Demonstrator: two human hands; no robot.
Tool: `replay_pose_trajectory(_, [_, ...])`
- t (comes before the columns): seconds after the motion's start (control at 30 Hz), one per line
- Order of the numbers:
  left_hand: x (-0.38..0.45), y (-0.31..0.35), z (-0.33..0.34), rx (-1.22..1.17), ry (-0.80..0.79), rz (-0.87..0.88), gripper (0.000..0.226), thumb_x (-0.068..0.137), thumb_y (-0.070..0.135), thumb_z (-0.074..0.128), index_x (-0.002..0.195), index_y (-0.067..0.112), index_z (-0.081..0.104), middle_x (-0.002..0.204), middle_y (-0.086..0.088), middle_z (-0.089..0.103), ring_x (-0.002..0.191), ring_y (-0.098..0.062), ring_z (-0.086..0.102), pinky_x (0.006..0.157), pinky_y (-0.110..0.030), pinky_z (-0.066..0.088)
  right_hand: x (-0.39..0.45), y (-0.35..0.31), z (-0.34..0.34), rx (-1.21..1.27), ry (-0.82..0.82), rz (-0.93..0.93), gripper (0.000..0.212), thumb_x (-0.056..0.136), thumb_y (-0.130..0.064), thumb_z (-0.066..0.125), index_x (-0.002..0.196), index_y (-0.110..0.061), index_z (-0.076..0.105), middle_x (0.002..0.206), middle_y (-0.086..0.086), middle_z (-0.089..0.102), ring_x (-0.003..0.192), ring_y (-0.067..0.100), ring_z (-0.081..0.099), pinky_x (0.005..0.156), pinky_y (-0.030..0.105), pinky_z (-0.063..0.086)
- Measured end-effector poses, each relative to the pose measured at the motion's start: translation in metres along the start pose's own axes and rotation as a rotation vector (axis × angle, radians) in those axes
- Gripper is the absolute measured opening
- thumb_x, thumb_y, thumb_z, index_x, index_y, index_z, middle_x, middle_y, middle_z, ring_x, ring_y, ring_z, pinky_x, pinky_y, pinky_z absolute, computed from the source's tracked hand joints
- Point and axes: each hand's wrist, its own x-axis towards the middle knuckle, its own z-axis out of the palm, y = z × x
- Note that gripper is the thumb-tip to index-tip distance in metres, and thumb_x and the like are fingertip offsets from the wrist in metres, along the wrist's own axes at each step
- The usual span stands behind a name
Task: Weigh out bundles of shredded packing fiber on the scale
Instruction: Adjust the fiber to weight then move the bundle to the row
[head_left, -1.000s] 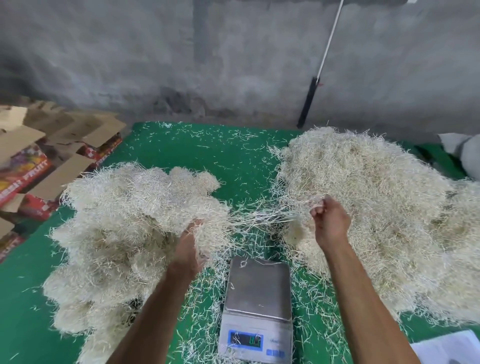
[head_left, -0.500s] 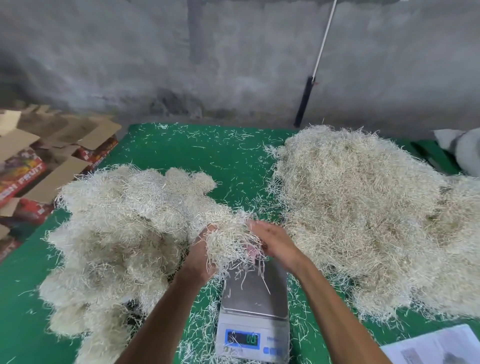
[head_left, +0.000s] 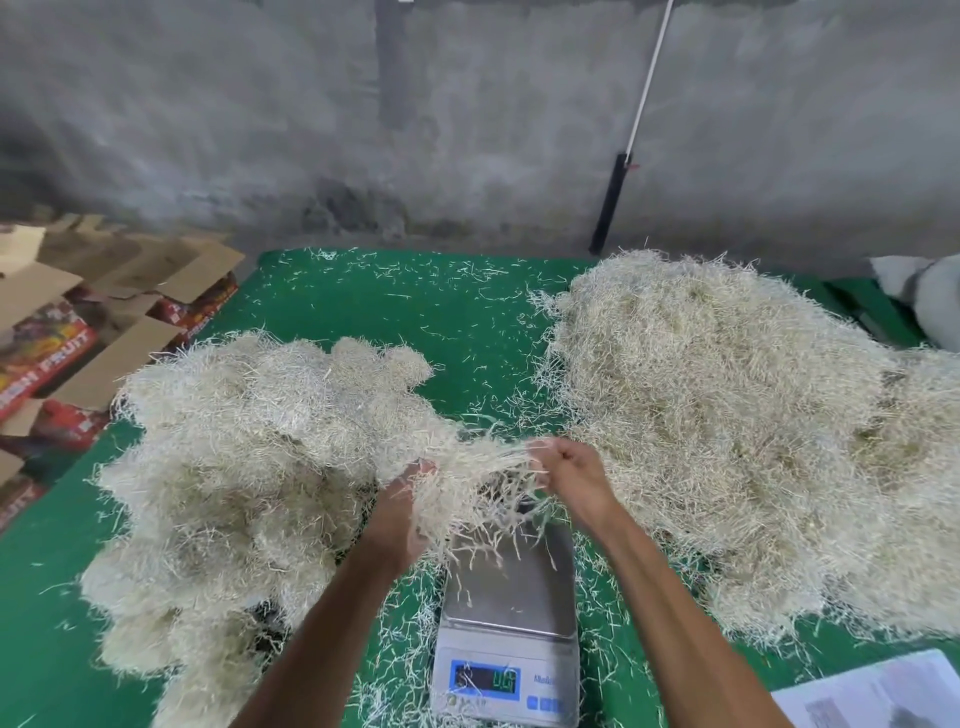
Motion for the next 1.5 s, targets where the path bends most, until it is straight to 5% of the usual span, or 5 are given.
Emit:
replay_pose_trajectory(0.17, [0.008, 0.019, -0.001, -0.33, -0.058, -0.157, 0.039, 0.106, 0.007, 0.035, 0.14, 0.02, 0.047, 0.149, -0.019, 0.045, 0.071, -0.004, 0.064, 0.075, -0.018, 0.058, 0.002, 0.011, -0.011, 0.142, 0.088, -0.004, 0.024, 0.101, -0.024, 0.065, 0.093, 0.0, 0.063, 0.057, -0.007, 0.053, 0.051, 0.008, 0.046, 0.051, 0.02, 0.043])
replay_pose_trajectory(0.3, [0.013, 0.008, -0.017, 0.226, 0.121, 0.119, 0.066, 0.099, 0.016, 0.057, 0.156, 0.013, 0.024, 0.156, -0.012, 0.029, 0.12, -0.012, 0.049, 0.093, -0.01, 0.038, 0.011, 0.007, -0.016, 0.179, 0.092, 0.032, 0.014, 0.1, -0.013, 0.065, 0.107, -0.005, 0.074, 0.075, 0.0, 0.064, 0.056, 0.009, 0.051, 0.053, 0.023, 0.045])
replay_pose_trajectory(0.57, [0.026, 0.014, -0.045, -0.106, 0.184, -0.038, 0.038, 0.106, 0.03, 0.039, 0.136, 0.012, 0.053, 0.143, -0.029, 0.045, 0.129, -0.044, 0.047, 0.109, -0.057, 0.038, 0.041, -0.017, -0.103, 0.454, 0.407, 0.128, 0.022, 0.106, -0.007, 0.052, 0.109, 0.009, 0.067, 0.104, 0.014, 0.068, 0.057, 0.01, 0.058, 0.052, 0.027, 0.049])
replay_pose_trajectory(1.17, [0.014, -0.013, 0.011, -0.002, 0.242, -0.03, 0.026, 0.11, 0.023, 0.032, 0.112, 0.008, 0.053, 0.062, -0.011, 0.063, 0.057, -0.024, 0.064, 0.032, -0.019, 0.046, 0.09, -0.096, -0.185, 0.55, 0.348, -0.252, 0.018, 0.107, -0.03, 0.048, 0.109, -0.015, 0.058, 0.112, 0.002, 0.062, 0.107, 0.019, 0.068, 0.087, 0.032, 0.059])
replay_pose_trajectory(1.5, [0.001, -0.008, 0.017, -0.048, 0.065, 0.08, 0.04, 0.109, 0.025, 0.033, 0.086, 0.023, 0.066, 0.068, 0.011, 0.074, 0.068, -0.007, 0.072, 0.054, -0.024, 0.057, 0.056, -0.06, -0.151, -1.189, 0.452, -0.07, 0.042, 0.104, -0.043, 0.058, 0.118, -0.004, 0.064, 0.114, 0.017, 0.068, 0.083, 0.026, 0.067, 0.073, 0.039, 0.061])
